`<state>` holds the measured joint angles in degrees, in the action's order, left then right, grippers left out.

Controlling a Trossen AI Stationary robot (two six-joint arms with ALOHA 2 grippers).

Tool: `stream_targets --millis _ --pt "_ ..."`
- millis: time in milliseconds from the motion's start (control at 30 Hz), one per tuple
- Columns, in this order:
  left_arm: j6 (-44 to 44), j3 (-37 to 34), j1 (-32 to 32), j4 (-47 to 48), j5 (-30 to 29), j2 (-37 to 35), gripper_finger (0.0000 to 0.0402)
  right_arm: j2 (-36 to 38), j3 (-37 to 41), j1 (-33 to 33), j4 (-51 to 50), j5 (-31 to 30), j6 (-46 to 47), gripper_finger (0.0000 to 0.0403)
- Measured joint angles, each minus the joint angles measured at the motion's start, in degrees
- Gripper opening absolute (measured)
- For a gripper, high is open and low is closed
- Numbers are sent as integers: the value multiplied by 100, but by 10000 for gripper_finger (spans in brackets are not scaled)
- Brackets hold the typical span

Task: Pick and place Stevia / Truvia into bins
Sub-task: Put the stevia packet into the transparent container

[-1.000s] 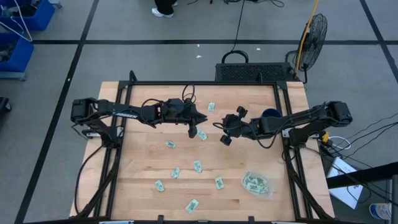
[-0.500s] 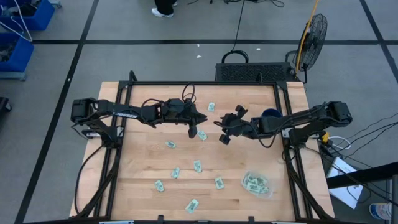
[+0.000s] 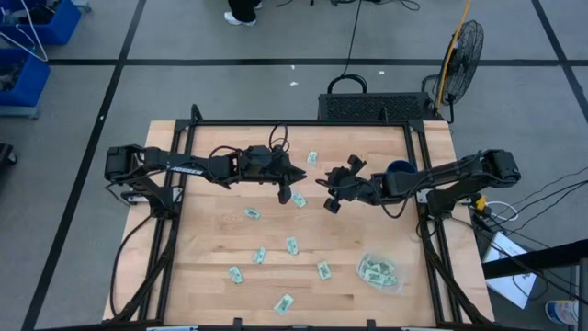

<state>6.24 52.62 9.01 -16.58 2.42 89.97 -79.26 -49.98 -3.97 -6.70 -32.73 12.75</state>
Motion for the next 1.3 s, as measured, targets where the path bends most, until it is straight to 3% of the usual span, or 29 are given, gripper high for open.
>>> stream_targets --millis 1000,1300 --pt "-173 4 5 -363 0 0 65 0 0 0 2 2 -43 100" --pt "-323 4 24 124 79 0 65 -23 0 16 230 105 -614 100"
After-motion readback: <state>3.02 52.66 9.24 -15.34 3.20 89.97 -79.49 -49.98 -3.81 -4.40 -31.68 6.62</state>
